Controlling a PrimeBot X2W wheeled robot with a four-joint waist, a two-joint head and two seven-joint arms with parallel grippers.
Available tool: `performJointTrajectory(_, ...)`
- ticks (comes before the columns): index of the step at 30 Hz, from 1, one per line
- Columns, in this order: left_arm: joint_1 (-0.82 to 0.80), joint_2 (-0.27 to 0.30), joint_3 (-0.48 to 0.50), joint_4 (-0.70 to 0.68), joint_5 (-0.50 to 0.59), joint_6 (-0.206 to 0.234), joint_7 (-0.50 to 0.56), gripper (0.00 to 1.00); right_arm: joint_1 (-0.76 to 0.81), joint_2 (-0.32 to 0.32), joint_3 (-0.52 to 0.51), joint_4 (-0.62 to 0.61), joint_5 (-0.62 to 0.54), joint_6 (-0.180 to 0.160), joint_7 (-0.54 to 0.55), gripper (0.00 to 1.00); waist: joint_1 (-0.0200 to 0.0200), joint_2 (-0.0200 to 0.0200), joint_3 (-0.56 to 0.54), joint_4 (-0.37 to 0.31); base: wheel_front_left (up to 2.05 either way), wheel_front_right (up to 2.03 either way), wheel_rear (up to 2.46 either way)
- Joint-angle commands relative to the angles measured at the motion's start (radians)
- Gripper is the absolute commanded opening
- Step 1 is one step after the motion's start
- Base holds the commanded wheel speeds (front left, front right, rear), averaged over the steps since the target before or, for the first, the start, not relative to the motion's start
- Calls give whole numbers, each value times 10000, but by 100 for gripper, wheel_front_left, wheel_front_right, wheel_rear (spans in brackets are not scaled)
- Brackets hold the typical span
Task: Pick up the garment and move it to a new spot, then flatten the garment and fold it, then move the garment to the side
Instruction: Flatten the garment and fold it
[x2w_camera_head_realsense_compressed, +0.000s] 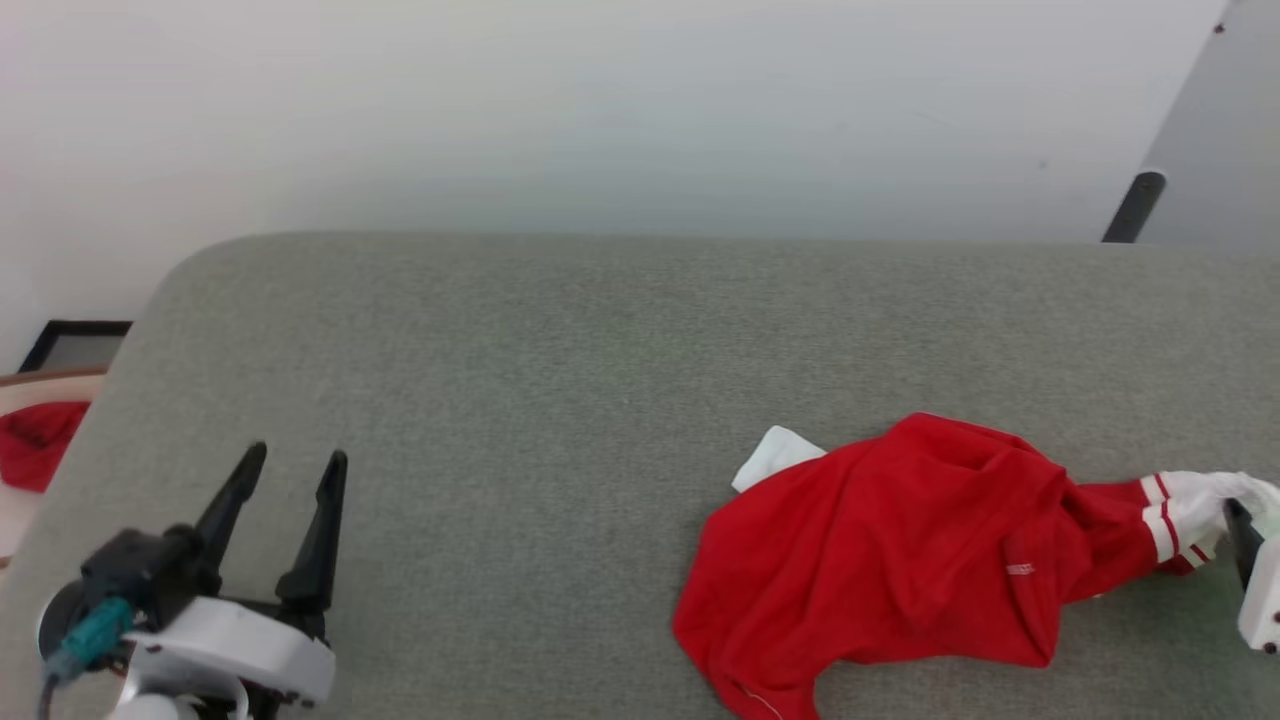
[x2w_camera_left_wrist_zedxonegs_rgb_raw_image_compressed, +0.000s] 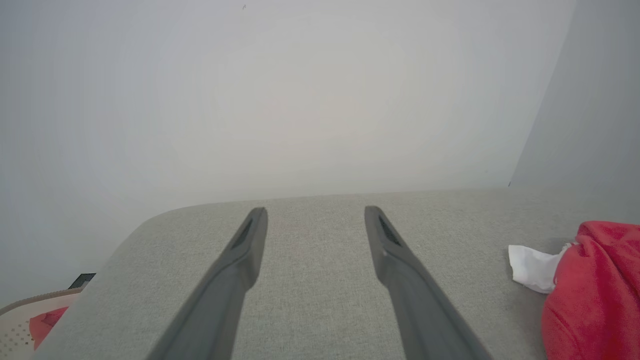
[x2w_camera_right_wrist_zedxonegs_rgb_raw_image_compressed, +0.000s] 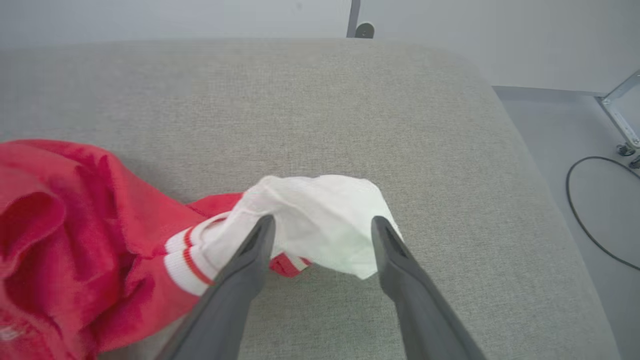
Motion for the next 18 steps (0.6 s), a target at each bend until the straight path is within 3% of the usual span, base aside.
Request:
performJointTrajectory(1,-179,56,-34,-80,-130,0,111,100,248,128,14,-334,101,-3,-89,100,0,0,-13,-145,0,0,0)
performJointTrajectory(10,-1120,439,-667,-563,-968,-14,1376,100,1258,1026,131,-2311,210,-3,-715,100,0,0,84,-660,0,0,0)
performJointTrajectory(18,-2541,884,-1751,-852,-2235,-17,3277,100,1675,1684,321,-2989,322,-3,-1470,100,0,0,400,-1259,0,0,0)
